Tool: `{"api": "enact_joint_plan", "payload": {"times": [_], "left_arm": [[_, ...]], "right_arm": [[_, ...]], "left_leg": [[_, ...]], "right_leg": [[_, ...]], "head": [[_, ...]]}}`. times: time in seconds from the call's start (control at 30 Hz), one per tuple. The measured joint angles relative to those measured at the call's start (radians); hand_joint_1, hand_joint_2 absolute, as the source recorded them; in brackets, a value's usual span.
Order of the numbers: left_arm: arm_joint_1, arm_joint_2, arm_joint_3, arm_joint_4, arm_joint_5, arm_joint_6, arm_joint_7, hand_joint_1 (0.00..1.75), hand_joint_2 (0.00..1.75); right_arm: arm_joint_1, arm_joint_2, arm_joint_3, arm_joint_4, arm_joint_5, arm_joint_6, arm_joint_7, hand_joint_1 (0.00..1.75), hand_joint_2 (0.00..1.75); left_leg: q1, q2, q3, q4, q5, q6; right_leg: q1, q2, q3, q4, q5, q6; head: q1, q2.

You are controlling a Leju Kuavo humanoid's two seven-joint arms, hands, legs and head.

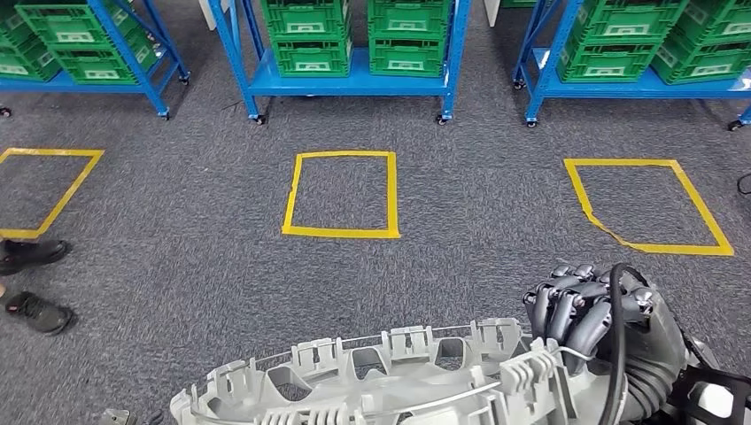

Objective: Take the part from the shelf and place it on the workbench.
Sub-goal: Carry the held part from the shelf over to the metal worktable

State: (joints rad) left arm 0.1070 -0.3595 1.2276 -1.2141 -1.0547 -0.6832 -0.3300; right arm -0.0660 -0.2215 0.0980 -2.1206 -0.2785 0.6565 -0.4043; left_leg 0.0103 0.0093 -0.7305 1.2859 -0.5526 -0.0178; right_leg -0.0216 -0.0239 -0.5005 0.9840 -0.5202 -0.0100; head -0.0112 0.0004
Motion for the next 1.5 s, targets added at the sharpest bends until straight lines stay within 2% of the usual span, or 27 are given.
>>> {"api": "enact_joint_plan", "payload": {"times": [0.03, 0.1, 0.17, 0.23, 0.3, 0.33, 0.4, 0.47, 0.5, 0.53, 0.6, 0.67, 0.73, 0.77, 0.83, 0.9, 0.93, 1.0, 1.03, 1.07, 1.13, 1.2, 1.27, 1.33, 1.4, 1.47, 1.5], "left_arm": [[0.000, 0.000, 0.000, 0.000, 0.000, 0.000, 0.000, 0.00, 1.75], [0.000, 0.002, 0.001, -0.001, 0.000, 0.000, 0.000, 0.00, 1.75], [-0.001, 0.005, 0.001, -0.002, 0.001, 0.000, -0.001, 0.00, 1.75], [-0.002, 0.006, 0.004, -0.003, 0.001, 0.000, -0.003, 0.00, 1.75], [-0.002, 0.006, 0.007, -0.002, 0.001, -0.003, -0.005, 0.00, 1.75], [-0.002, 0.005, 0.008, -0.002, 0.002, -0.005, -0.006, 0.00, 1.75], [-0.004, 0.001, 0.009, 0.000, 0.002, -0.008, -0.008, 0.00, 1.75], [-0.004, -0.002, 0.009, 0.004, 0.002, -0.010, -0.008, 0.00, 1.75], [-0.004, -0.003, 0.010, 0.006, 0.002, -0.010, -0.008, 0.00, 1.75], [-0.004, -0.004, 0.010, 0.008, 0.003, -0.010, -0.008, 0.00, 1.75], [-0.003, -0.004, 0.011, 0.011, 0.008, -0.012, -0.008, 0.00, 1.75], [-0.002, -0.004, 0.012, 0.012, 0.015, -0.015, -0.008, 0.00, 1.75], [0.003, -0.004, 0.013, 0.013, 0.021, -0.017, -0.006, 0.00, 1.75], [0.007, -0.004, 0.014, 0.014, 0.026, -0.019, -0.004, 0.00, 1.75], [0.013, -0.003, 0.014, 0.014, 0.041, -0.023, 0.000, 0.00, 1.75], [0.014, -0.002, 0.013, 0.014, 0.056, -0.027, 0.004, 0.00, 1.75], [0.014, -0.002, 0.013, 0.014, 0.063, -0.028, 0.006, 0.00, 1.75], [0.014, -0.002, 0.012, 0.014, 0.071, -0.025, 0.009, 0.00, 1.75], [0.014, -0.001, 0.012, 0.014, 0.074, -0.022, 0.009, 0.00, 1.75], [0.014, -0.001, 0.012, 0.013, 0.078, -0.020, 0.010, 0.00, 1.75], [0.014, 0.000, 0.012, 0.009, 0.088, -0.019, 0.011, 0.00, 1.75], [0.012, 0.000, 0.011, 0.004, 0.100, -0.024, 0.012, 0.00, 1.75], [0.015, 0.000, 0.009, 0.001, 0.118, -0.026, 0.018, 0.00, 1.75], [0.020, -0.001, 0.004, -0.001, 0.142, -0.019, 0.029, 0.00, 1.75], [0.020, -0.003, -0.006, -0.003, 0.158, -0.012, 0.037, 0.00, 1.75], [0.019, -0.003, -0.012, -0.003, 0.163, -0.009, 0.041, 0.00, 1.75], [0.020, -0.004, -0.015, -0.002, 0.164, -0.008, 0.042, 0.00, 1.75]], "right_arm": [[0.000, 0.000, 0.001, 0.000, 0.004, 0.000, -0.002, 1.75, 1.75], [-0.001, -0.001, 0.001, 0.000, 0.005, 0.000, -0.005, 1.75, 1.75], [-0.002, -0.001, 0.002, 0.000, 0.004, 0.000, -0.007, 1.75, 1.75], [-0.003, -0.001, 0.003, 0.000, 0.002, 0.000, -0.012, 1.75, 1.75], [-0.006, -0.001, 0.005, -0.002, -0.001, 0.000, -0.017, 1.75, 1.75], [-0.007, -0.002, 0.005, -0.002, -0.002, 0.001, -0.018, 1.75, 1.75], [-0.006, -0.002, 0.006, -0.002, -0.003, 0.001, -0.019, 1.75, 1.75], [-0.005, -0.002, 0.008, -0.002, -0.004, 0.001, -0.020, 1.75, 1.75], [-0.005, -0.003, 0.009, -0.001, -0.004, 0.002, -0.020, 1.75, 1.75], [-0.005, -0.003, 0.009, -0.001, -0.004, 0.002, -0.020, 1.75, 1.75], [-0.005, -0.004, 0.010, -0.001, -0.004, 0.002, -0.020, 1.75, 1.75], [-0.005, -0.004, 0.012, -0.003, -0.005, 0.003, -0.019, 1.75, 1.75], [-0.006, -0.004, 0.014, -0.005, -0.006, 0.003, -0.018, 1.75, 1.75], [-0.007, -0.004, 0.015, -0.006, -0.007, 0.003, -0.018, 1.75, 1.75], [-0.008, -0.004, 0.016, -0.006, -0.010, 0.004, -0.018, 1.75, 1.75], [-0.008, -0.004, 0.017, -0.007, -0.015, 0.006, -0.020, 1.75, 1.75], [-0.008, -0.004, 0.017, -0.007, -0.016, 0.008, -0.022, 1.75, 1.75], [-0.007, -0.004, 0.017, -0.007, -0.017, 0.014, -0.028, 1.75, 1.75], [-0.006, -0.003, 0.017, -0.007, -0.017, 0.016, -0.032, 1.75, 1.75], [-0.006, -0.003, 0.017, -0.007, -0.017, 0.017, -0.036, 1.75, 1.75], [-0.005, -0.003, 0.017, -0.007, -0.016, 0.019, -0.042, 1.75, 1.75], [-0.003, -0.001, 0.016, -0.008, -0.014, 0.020, -0.046, 1.75, 1.75], [0.000, 0.001, 0.016, -0.008, -0.009, 0.021, -0.049, 1.75, 1.75], [0.005, 0.004, 0.015, -0.008, -0.006, 0.024, -0.052, 1.75, 1.75], [0.012, 0.004, 0.013, -0.009, -0.004, 0.028, -0.054, 1.75, 1.75], [0.021, 0.004, 0.013, -0.009, -0.004, 0.032, -0.056, 1.75, 1.75], [0.025, 0.004, 0.013, -0.008, -0.004, 0.033, -0.056, 1.75, 1.75]], "left_leg": [[0.000, 0.001, 0.034, -0.040, 0.021, 0.004], [-0.008, 0.021, 0.132, -0.184, 0.063, 0.023], [-0.023, 0.043, 0.182, -0.275, 0.077, 0.043], [-0.032, 0.039, 0.180, -0.290, 0.080, 0.054], [-0.027, 0.024, 0.186, -0.314, 0.096, 0.065], [-0.023, 0.016, 0.189, -0.326, 0.104, 0.071], [-0.019, -0.002, 0.186, -0.336, 0.115, 0.076], [-0.020, -0.024, 0.177, -0.332, 0.119, 0.074], [-0.020, -0.036, 0.174, -0.329, 0.120, 0.073], [-0.019, -0.048, 0.171, -0.323, 0.120, 0.071], [-0.018, -0.073, 0.161, -0.305, 0.117, 0.064], [-0.020, -0.092, 0.145, -0.284, 0.113, 0.053], [-0.020, -0.105, 0.130, -0.275, 0.116, 0.043], [-0.019, -0.103, 0.125, -0.273, 0.116, 0.038], [-0.018, -0.070, 0.107, -0.237, 0.092, 0.025], [-0.012, -0.028, 0.057, -0.123, 0.027, 0.012], [-0.007, -0.020, 0.025, -0.052, -0.004, 0.007], [0.000, -0.014, -0.006, 0.019, -0.022, 0.002], [0.002, -0.010, 0.008, -0.006, -0.003, 0.002], [0.002, -0.001, 0.042, -0.069, 0.028, 0.004], [-0.005, 0.040, 0.119, -0.215, 0.079, 0.012], [-0.014, 0.060, 0.146, -0.275, 0.091, 0.022], [-0.016, 0.038, 0.145, -0.282, 0.097, 0.032], [-0.011, 0.016, 0.153, -0.300, 0.110, 0.045], [-0.009, -0.008, 0.156, -0.310, 0.119, 0.054], [-0.011, -0.037, 0.153, -0.309, 0.121, 0.057], [-0.013, -0.053, 0.152, -0.307, 0.122, 0.058]], "right_leg": [[0.002, -0.006, -0.001, 0.000, 0.002, 0.001], [0.007, -0.019, 0.001, 0.000, 0.005, 0.003], [0.008, -0.035, -0.002, 0.000, 0.009, 0.010], [0.008, -0.052, -0.005, -0.004, 0.014, 0.018], [0.008, -0.045, -0.012, 0.008, 0.002, 0.021], [0.009, -0.029, -0.027, 0.039, -0.016, 0.020], [0.006, 0.007, -0.087, 0.162, -0.071, 0.014], [0.004, 0.017, -0.141, 0.271, -0.104, 0.019], [0.002, 0.018, -0.145, 0.277, -0.098, 0.027], [0.000, 0.020, -0.127, 0.239, -0.076, 0.038], [-0.006, 0.041, -0.062, 0.104, -0.019, 0.054], [-0.007, 0.060, -0.031, 0.027, 0.006, 0.047], [-0.005, 0.053, -0.033, 0.024, 0.009, 0.029], [-0.005, 0.046, -0.034, 0.025, 0.012, 0.024], [-0.010, 0.031, -0.035, 0.024, 0.017, 0.014], [-0.009, 0.013, -0.036, 0.023, 0.019, 0.010], [-0.008, 0.003, -0.037, 0.024, 0.018, 0.009], [-0.007, -0.019, -0.038, 0.024, 0.018, 0.009], [-0.007, -0.029, -0.038, 0.024, 0.018, 0.009], [-0.007, -0.039, -0.037, 0.024, 0.018, 0.010], [-0.003, -0.058, -0.036, 0.023, 0.016, 0.012], [0.002, -0.075, -0.036, 0.021, 0.015, 0.018], [0.003, -0.089, -0.032, 0.016, 0.014, 0.028], [0.000, -0.057, -0.039, 0.036, -0.002, 0.032], [-0.002, -0.003, -0.086, 0.138, -0.052, 0.025], [-0.002, 0.017, -0.154, 0.273, -0.101, 0.022], [-0.002, 0.020, -0.171, 0.304, -0.105, 0.026]], "head": [[0.000, 0.000], [0.001, 0.000], [0.000, 0.000], [-0.001, 0.000], [0.000, 0.000], [0.001, 0.000], [0.001, 0.000], [0.001, 0.000], [0.001, 0.000], [0.001, 0.000], [0.002, 0.000], [0.001, 0.000], [0.001, 0.000], [0.002, 0.000], [-0.003, 0.000], [-0.009, 0.000], [-0.009, 0.000], [-0.009, 0.000], [-0.009, 0.000], [-0.009, 0.000], [-0.009, 0.000], [-0.009, 0.000], [-0.009, 0.000], [-0.006, 0.000], [-0.001, 0.000], [0.001, 0.000], [0.001, 0.000]]}}
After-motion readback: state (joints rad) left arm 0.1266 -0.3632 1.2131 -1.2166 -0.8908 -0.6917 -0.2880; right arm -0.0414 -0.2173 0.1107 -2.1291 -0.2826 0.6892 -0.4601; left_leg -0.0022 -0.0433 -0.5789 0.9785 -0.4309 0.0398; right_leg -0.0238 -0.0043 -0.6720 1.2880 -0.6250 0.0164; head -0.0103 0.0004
